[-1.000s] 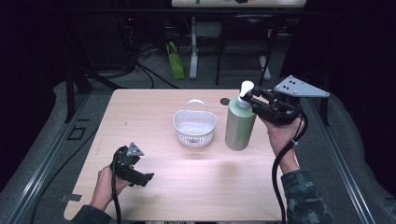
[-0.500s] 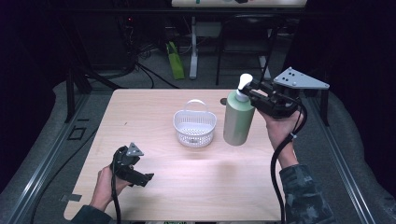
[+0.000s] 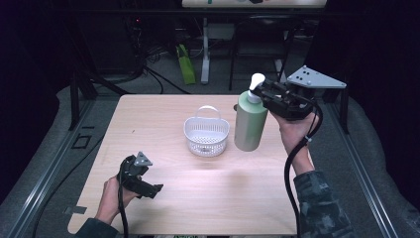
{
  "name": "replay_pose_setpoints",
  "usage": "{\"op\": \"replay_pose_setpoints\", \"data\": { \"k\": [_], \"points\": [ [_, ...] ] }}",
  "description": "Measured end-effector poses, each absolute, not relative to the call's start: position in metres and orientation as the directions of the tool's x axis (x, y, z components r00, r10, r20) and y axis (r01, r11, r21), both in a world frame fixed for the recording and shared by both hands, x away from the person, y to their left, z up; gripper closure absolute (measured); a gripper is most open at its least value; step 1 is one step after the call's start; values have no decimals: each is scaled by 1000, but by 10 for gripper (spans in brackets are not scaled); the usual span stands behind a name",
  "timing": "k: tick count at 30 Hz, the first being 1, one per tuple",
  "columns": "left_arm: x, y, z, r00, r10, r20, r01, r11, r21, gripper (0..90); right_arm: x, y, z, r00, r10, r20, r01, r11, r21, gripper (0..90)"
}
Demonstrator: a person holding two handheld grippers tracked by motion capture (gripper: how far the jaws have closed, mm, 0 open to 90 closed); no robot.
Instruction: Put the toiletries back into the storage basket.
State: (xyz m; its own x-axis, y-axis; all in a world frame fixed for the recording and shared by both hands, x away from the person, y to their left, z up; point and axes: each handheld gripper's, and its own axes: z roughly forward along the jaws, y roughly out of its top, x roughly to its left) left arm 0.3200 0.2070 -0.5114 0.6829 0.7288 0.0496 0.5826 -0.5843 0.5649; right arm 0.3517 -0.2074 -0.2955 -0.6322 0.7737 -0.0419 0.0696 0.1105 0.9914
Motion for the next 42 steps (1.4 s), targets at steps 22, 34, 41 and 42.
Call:
{"op": "replay_pose_setpoints", "data": {
  "k": [22, 34, 41, 42],
  "points": [
    [320, 208, -512, 686, 725, 52, 580, -589, 562, 0, 360, -195, -278, -631, 775, -50, 48, 104, 993, 681],
    [321, 208, -512, 684, 728, 49, 580, -583, 568, 0, 370, -183, -279, -628, 777, -37, 52, 89, 995, 681],
    [321, 208, -512, 686, 726, 48, 579, -585, 568, 0, 377, -174, -280, -628, 777, -30, 60, 86, 994, 681],
    [321, 208, -512, 686, 726, 48, 579, -585, 568, 0, 378, -173, -280, -627, 778, -28, 63, 86, 994, 681]
  ]
}}
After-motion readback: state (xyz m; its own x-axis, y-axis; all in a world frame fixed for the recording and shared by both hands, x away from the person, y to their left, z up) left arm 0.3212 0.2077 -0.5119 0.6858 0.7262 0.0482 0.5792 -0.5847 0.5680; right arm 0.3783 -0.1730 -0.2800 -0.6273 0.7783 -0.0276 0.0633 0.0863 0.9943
